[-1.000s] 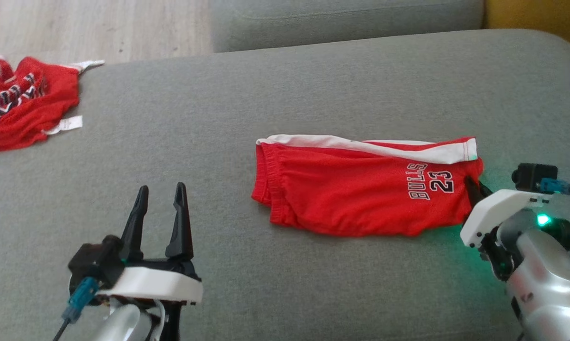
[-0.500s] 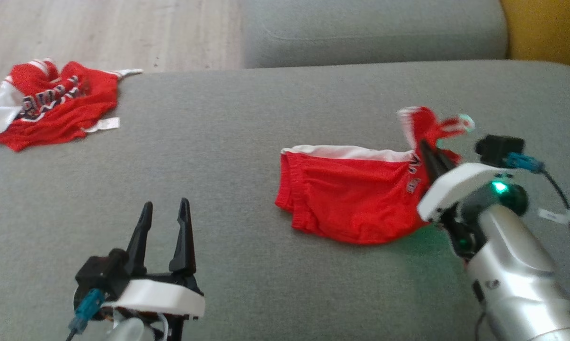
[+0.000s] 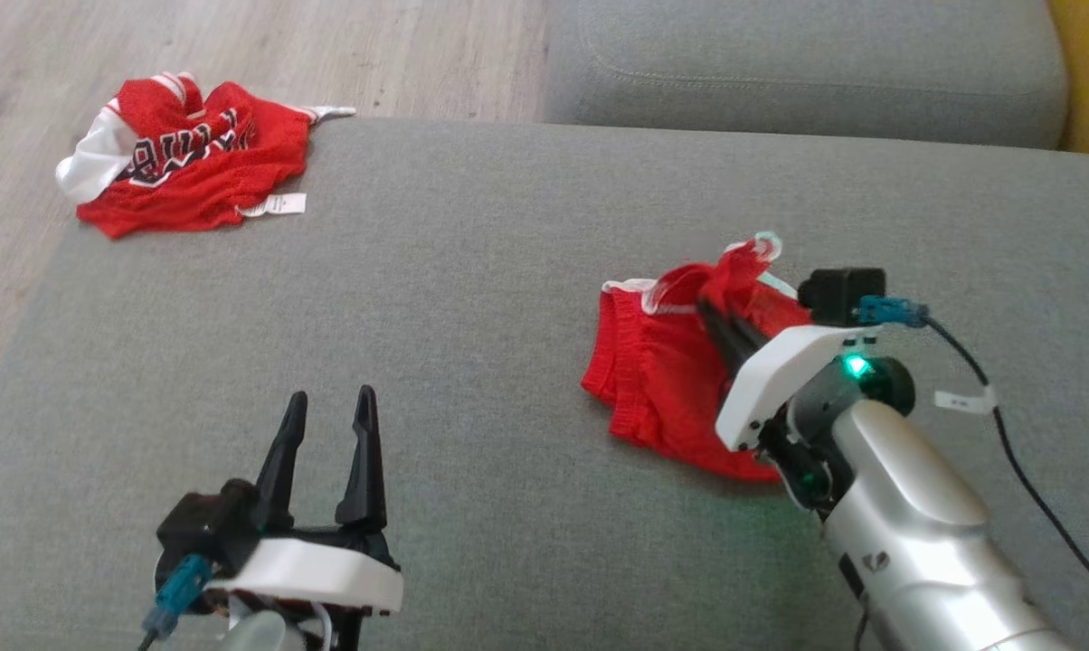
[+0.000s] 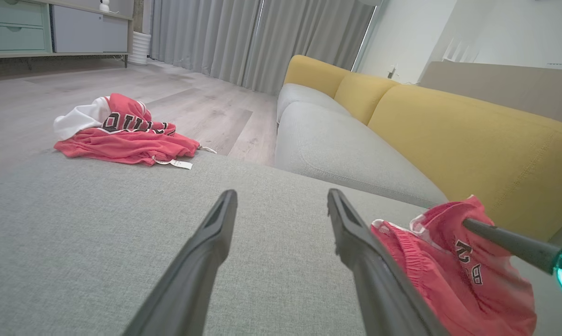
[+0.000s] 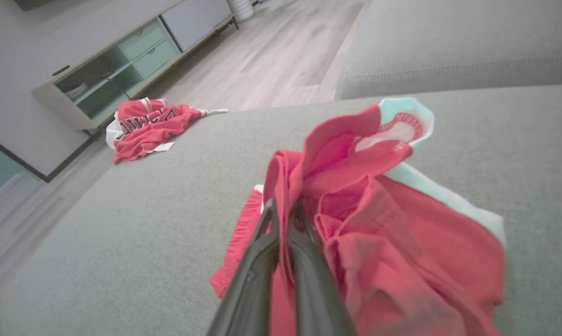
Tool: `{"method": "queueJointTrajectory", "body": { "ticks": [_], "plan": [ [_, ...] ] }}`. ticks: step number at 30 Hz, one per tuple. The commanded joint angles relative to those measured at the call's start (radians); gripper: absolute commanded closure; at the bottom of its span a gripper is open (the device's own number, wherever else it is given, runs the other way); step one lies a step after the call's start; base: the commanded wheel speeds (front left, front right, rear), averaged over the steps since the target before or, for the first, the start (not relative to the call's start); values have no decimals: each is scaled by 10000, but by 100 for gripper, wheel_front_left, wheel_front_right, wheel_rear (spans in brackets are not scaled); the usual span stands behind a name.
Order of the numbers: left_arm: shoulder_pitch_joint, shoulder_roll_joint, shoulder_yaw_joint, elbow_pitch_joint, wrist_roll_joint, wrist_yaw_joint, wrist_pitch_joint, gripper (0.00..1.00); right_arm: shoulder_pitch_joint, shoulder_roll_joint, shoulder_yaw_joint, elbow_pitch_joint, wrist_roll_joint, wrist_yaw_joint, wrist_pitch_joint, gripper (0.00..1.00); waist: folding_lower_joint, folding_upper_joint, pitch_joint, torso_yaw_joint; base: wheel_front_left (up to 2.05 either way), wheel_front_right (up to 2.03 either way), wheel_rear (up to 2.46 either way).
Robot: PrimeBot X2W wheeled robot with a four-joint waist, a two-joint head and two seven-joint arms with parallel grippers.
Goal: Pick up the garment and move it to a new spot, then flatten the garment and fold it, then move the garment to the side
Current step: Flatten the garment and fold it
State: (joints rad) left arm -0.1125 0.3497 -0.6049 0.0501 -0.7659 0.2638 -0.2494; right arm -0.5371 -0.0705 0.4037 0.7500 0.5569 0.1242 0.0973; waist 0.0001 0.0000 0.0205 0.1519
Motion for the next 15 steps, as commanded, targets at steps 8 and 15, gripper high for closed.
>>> {"method": "queueJointTrajectory", "body": {
  "ticks": [8, 15],
  "plan": [
    [-490, -134, 522, -131, 84, -183, -118, 0, -497, 200, 1641, 34, 1034, 65, -103, 100, -1, 0, 229, 153, 0, 0, 0],
    [-570, -314, 537, 60, 166, -317, -121, 0, -787, 201, 2920, 207, 1615, 65, -456, 0, -1, 0, 172, 31, 0, 0, 0]
  ]
}}
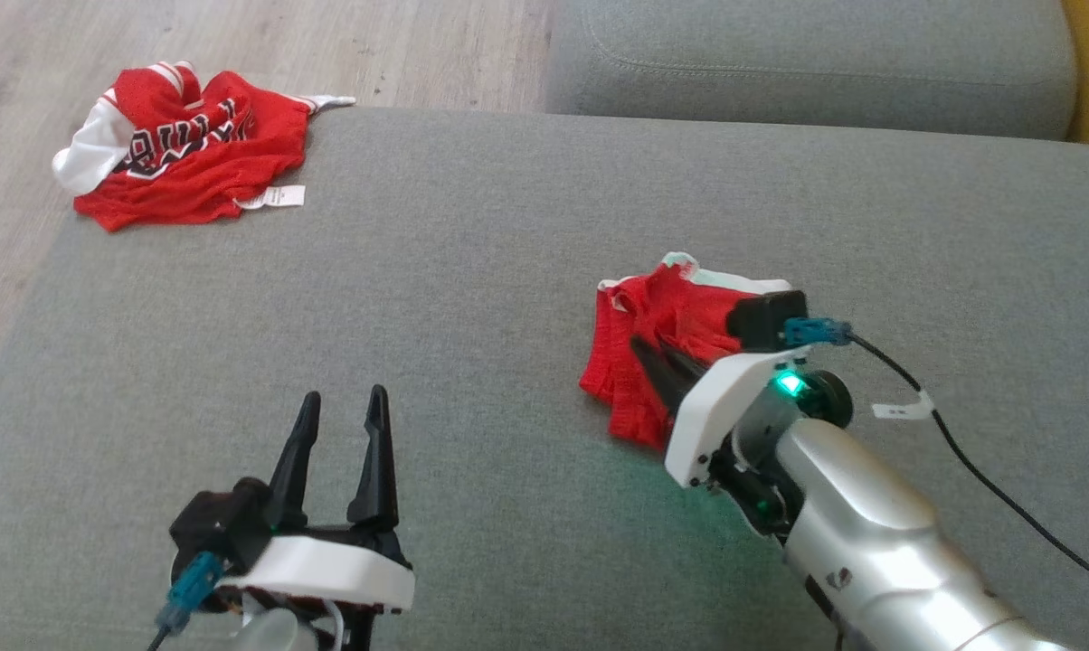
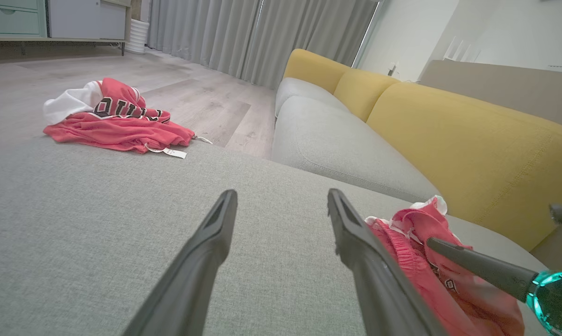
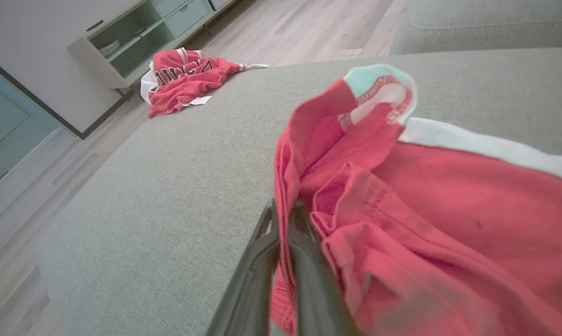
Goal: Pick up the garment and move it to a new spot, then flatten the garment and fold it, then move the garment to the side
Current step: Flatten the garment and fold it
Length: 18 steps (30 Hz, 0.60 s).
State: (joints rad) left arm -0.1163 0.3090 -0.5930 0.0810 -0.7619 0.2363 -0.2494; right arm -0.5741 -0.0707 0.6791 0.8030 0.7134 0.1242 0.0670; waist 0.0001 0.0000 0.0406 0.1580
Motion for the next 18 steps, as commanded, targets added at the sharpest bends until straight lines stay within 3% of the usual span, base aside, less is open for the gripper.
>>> {"method": "queueJointTrajectory", "body": {
  "ticks": [1, 11, 18],
  "plan": [
    [-518, 83, 429, -237, 134, -39, -121, 0, -432, 203, 315, -348, 83, 65, -201, 0, -1, 0, -57, -64, 0, 0, 0],
    [-289, 66, 469, -304, 182, 16, -122, 0, -349, 204, 1072, -976, 308, 65, -679, 0, -1, 0, -388, -503, 0, 0, 0],
    [-191, 105, 489, -401, 207, 56, -122, 0, -546, 202, 196, -658, -341, 65, -1383, 0, -1, 0, -485, -762, 0, 0, 0]
  ]
}}
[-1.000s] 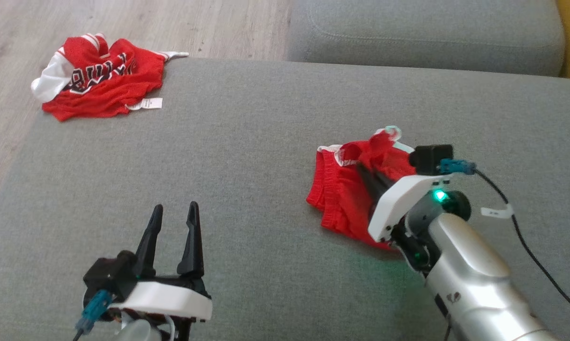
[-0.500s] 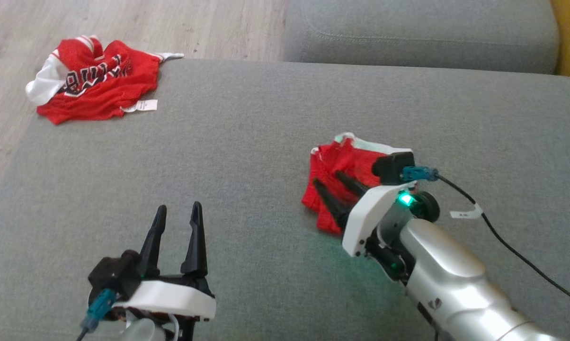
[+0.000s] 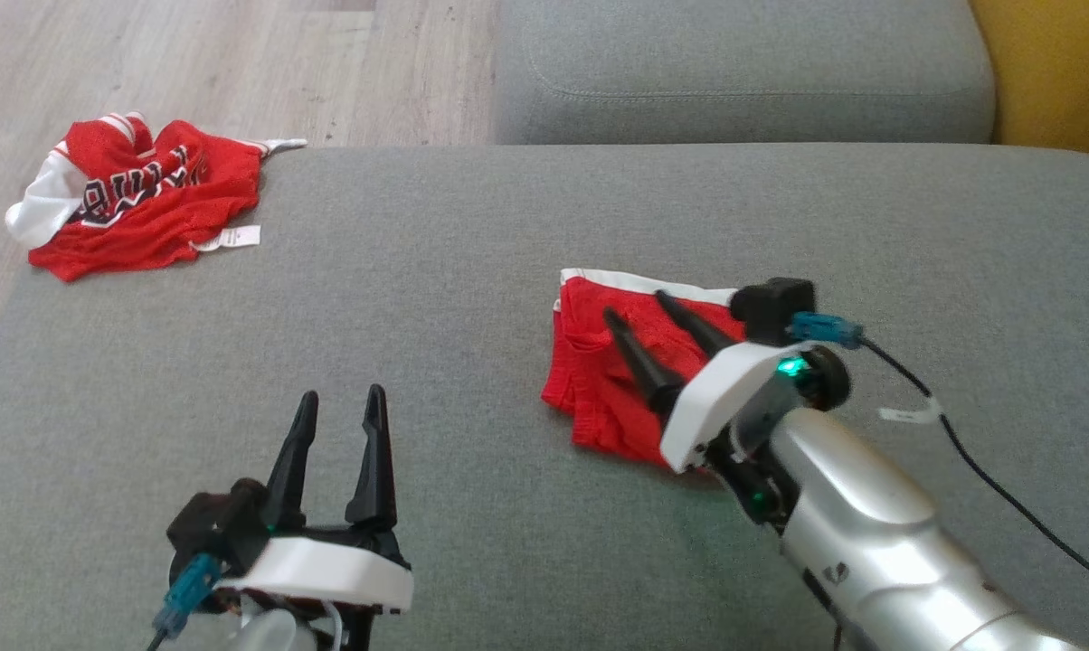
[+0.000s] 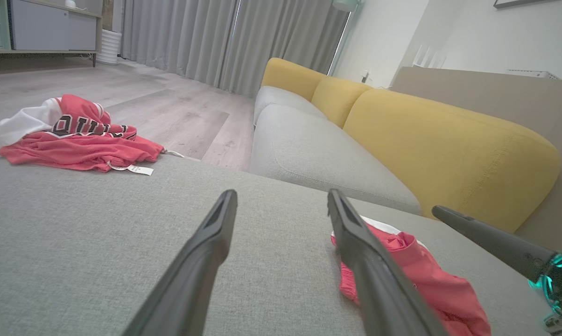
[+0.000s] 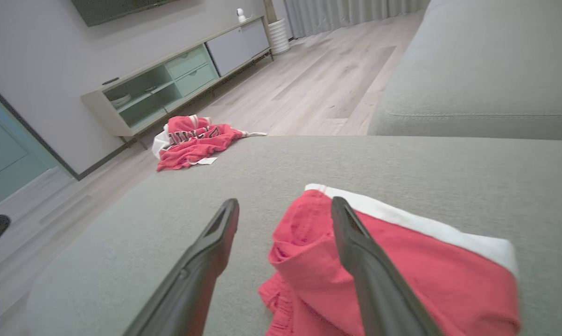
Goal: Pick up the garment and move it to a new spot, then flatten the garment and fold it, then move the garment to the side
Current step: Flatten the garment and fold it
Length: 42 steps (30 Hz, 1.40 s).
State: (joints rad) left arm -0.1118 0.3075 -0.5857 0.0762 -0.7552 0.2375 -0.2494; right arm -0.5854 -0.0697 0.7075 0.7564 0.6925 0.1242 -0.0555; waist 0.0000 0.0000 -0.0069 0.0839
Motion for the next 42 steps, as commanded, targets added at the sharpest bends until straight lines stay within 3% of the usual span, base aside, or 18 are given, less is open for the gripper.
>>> {"method": "queueJointTrajectory", "body": {
  "ticks": [1, 5, 7, 9, 11, 17, 29, 42],
  "plan": [
    [-224, 128, 415, -377, 143, 54, -122, 0, -465, 166, -291, -65, -267, 65, -235, 0, 0, 0, -10, -30, 0, 0, 0],
    [-208, 177, 399, -479, 158, 66, -113, 0, -528, -155, -999, 447, -761, 65, -343, 0, 0, 0, 67, 13, 0, 0, 0],
    [-221, 202, 399, -520, 169, 80, -100, 0, -579, -403, -1240, 698, -1035, 65, -328, 38, 0, 0, 178, 75, 0, 0, 0],
    [-256, 215, 401, -560, 182, 91, -89, 0, -663, -628, -1447, 929, -1263, 65, -293, 64, 0, 0, 322, 157, 0, 0, 0],
    [-312, 220, 411, -598, 197, 101, -83, 0, -790, -836, -1540, 1124, -1485, 65, -213, 98, 0, 0, 489, 244, 0, 0, 0],
    [-567, 182, 397, -626, 262, 61, -75, 0, -1264, -1332, -1329, 1573, -1884, 65, 205, 100, 0, 0, 1018, 605, 0, 0, 0],
    [-761, 29, 458, -398, 298, -73, -94, 0, -1379, -2186, 692, 1265, -1026, 65, 1263, 100, 0, 0, 1369, 1122, 0, 0, 0],
    [-721, -75, 580, -326, 395, -146, -111, 0, -1339, -3304, 4105, -1902, 1605, 65, 1905, 100, 0, 0, 1305, 1021, 0, 0, 0]
  ]
}}
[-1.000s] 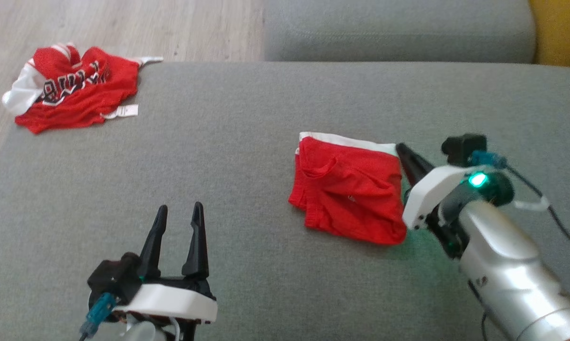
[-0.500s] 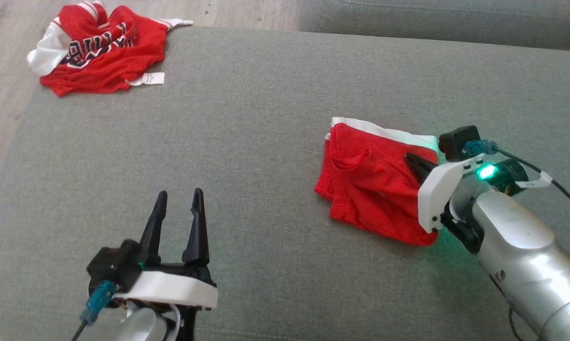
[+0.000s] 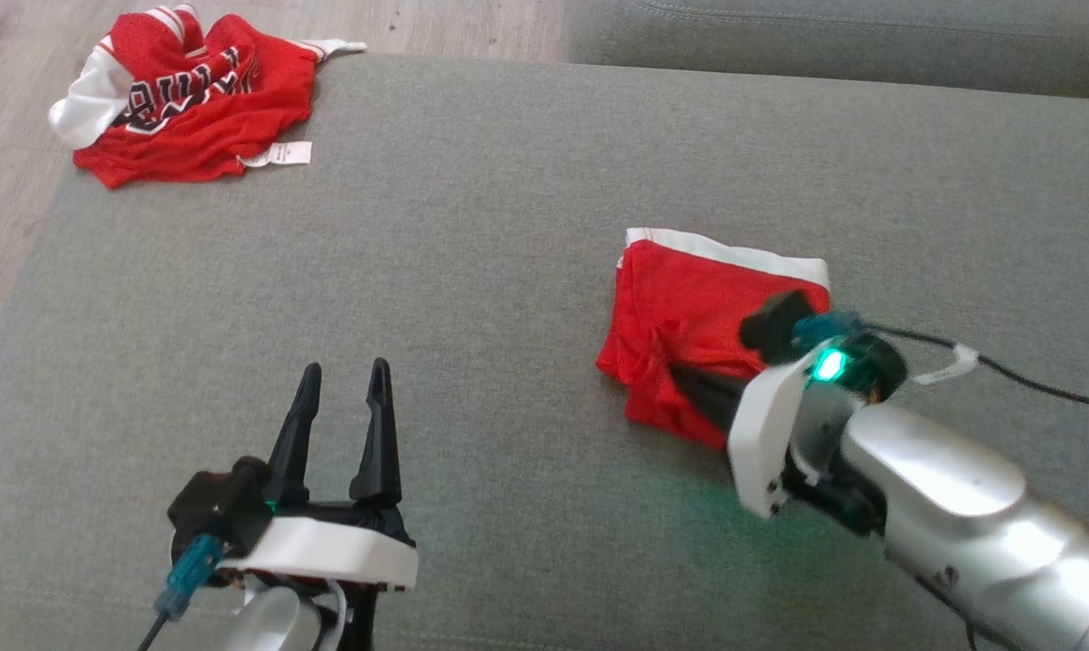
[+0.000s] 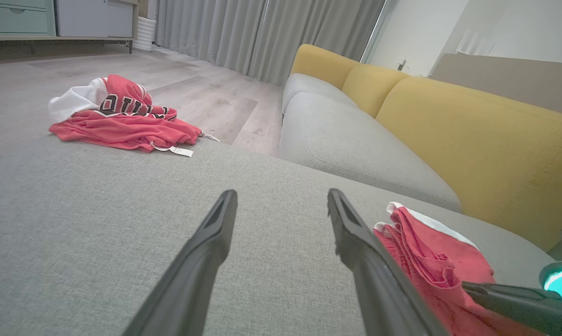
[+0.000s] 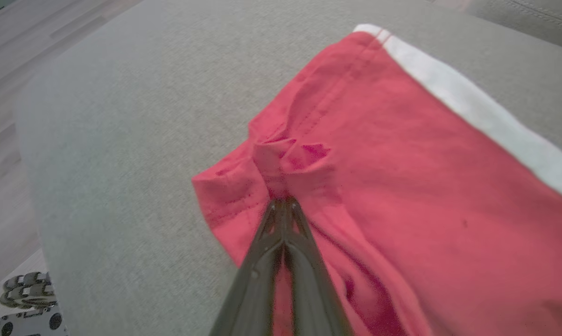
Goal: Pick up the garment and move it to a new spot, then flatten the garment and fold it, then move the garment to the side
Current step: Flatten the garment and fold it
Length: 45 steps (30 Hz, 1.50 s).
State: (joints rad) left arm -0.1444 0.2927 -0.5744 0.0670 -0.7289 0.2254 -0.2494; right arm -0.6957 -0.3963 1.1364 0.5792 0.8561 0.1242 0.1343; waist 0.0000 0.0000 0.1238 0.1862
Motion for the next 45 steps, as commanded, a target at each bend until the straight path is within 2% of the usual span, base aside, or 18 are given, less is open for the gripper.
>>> {"method": "queueJointTrajectory", "body": {
  "ticks": [1, 5, 10, 15, 21, 26, 31, 39, 45],
  "plan": [
    [-387, 67, 468, -230, 140, -24, -111, 0, -249, -114, 83, -340, 101, 65, 42, 100, 0, 0, -16, -22, 0, 0, 0],
    [-356, 63, 467, -205, 154, -26, -113, 0, -233, -193, 923, -870, 549, 65, 122, 100, 0, 0, -66, -106, 0, 0, 0],
    [-363, 81, 450, -173, 162, -40, -113, 0, -193, 94, 1257, -948, 732, 65, -339, 100, 0, 0, -141, -173, 0, 0, 0],
    [-313, 125, 426, -176, 159, -2, -89, 0, -658, 110, 1097, -718, 877, 65, -1344, 100, 0, 0, -310, -232, 0, 0, 0],
    [-216, 147, 347, -227, 139, 0, -60, 0, -1064, -317, 488, -26, 1168, 65, -1938, 100, 0, 0, -439, -132, 0, 0, 0],
    [-308, 152, 291, -305, 162, -22, -20, 0, -1250, -813, 784, 907, 1265, 65, -1233, 100, 0, 0, -159, 259, 0, 0, 0],
    [-343, 119, 318, -282, 156, -14, -29, 0, -1317, -966, 1163, 1021, 1191, 65, -679, 100, 0, 0, 43, 461, 0, 0, 0],
    [-377, 70, 417, -184, 159, -54, -60, 0, -1163, -1047, 1422, -99, 1069, 65, 87, 100, 0, 0, 66, 563, 0, 0, 0],
    [-424, 12, 440, -176, 187, -75, -74, 0, -794, -866, 1435, -1044, 686, 65, 727, 100, 0, 0, 118, 497, 0, 0, 0]
  ]
}}
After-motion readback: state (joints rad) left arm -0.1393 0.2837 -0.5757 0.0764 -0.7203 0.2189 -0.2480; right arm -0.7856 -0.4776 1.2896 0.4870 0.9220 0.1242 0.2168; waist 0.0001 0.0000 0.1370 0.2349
